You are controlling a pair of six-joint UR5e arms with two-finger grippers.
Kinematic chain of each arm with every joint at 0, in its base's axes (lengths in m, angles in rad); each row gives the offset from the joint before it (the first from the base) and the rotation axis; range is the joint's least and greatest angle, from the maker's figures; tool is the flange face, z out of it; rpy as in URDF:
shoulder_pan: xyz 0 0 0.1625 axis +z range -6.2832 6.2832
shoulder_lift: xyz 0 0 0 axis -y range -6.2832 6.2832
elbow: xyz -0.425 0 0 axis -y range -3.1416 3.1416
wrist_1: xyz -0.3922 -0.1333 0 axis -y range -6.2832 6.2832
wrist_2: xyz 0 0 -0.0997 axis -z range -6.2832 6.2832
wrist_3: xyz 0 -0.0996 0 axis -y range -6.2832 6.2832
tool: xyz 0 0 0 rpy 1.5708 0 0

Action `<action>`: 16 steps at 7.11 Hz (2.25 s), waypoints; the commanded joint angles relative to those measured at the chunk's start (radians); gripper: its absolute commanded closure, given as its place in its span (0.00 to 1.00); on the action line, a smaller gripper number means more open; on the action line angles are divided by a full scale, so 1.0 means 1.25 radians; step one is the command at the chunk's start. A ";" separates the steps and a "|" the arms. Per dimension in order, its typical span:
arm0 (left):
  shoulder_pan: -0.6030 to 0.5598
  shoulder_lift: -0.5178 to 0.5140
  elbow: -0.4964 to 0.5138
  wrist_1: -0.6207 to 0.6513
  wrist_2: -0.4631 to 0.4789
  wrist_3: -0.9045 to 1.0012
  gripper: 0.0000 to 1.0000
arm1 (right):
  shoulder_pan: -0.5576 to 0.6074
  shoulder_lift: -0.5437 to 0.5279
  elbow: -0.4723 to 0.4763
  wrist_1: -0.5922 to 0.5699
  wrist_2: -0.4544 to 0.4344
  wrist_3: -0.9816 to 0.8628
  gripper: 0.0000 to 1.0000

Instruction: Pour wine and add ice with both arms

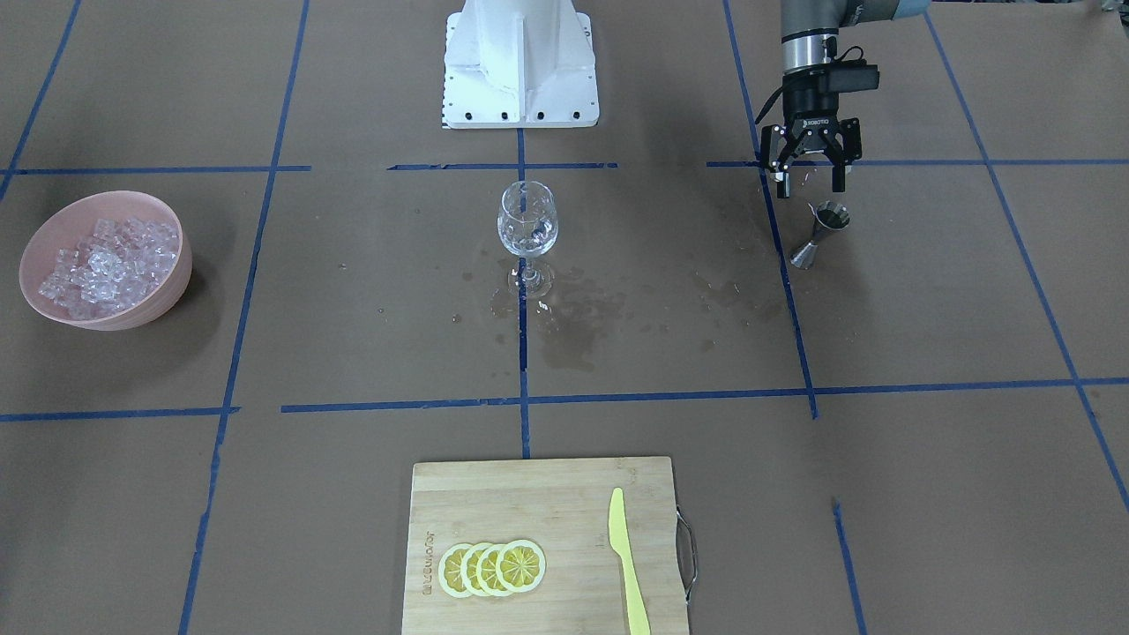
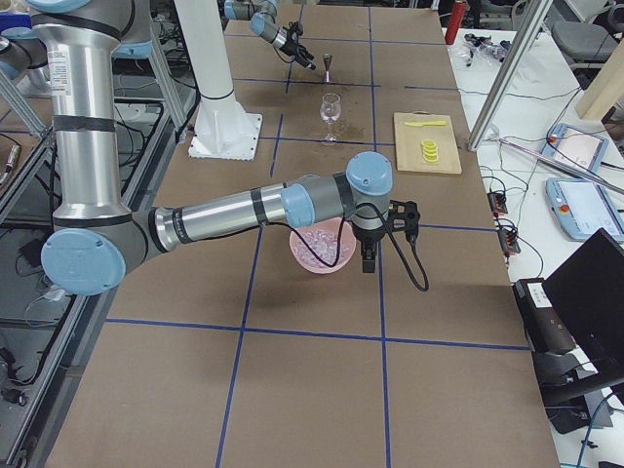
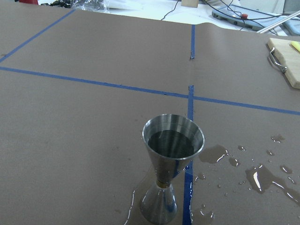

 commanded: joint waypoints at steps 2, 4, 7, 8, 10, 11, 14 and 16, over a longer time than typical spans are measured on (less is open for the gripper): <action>-0.001 -0.066 0.099 0.010 0.093 -0.001 0.02 | -0.045 0.008 0.008 -0.005 0.005 0.049 0.00; -0.003 -0.069 0.121 0.010 0.135 -0.001 0.03 | -0.049 0.012 0.019 -0.005 -0.003 0.051 0.00; -0.020 -0.114 0.164 0.011 0.173 -0.001 0.06 | -0.048 0.006 0.033 -0.004 -0.003 0.058 0.00; -0.033 -0.114 0.174 0.011 0.174 -0.001 0.06 | -0.048 0.001 0.042 -0.005 0.000 0.059 0.00; -0.061 -0.137 0.200 0.010 0.187 -0.001 0.06 | -0.063 -0.002 0.082 -0.044 -0.001 0.067 0.00; -0.065 -0.150 0.211 0.010 0.188 -0.001 0.07 | -0.078 0.000 0.109 -0.066 -0.011 0.105 0.00; -0.066 -0.150 0.216 0.010 0.188 -0.001 0.26 | -0.105 0.001 0.115 -0.065 -0.036 0.150 0.00; -0.069 -0.150 0.219 0.011 0.188 -0.001 0.39 | -0.128 0.002 0.137 -0.064 -0.037 0.196 0.00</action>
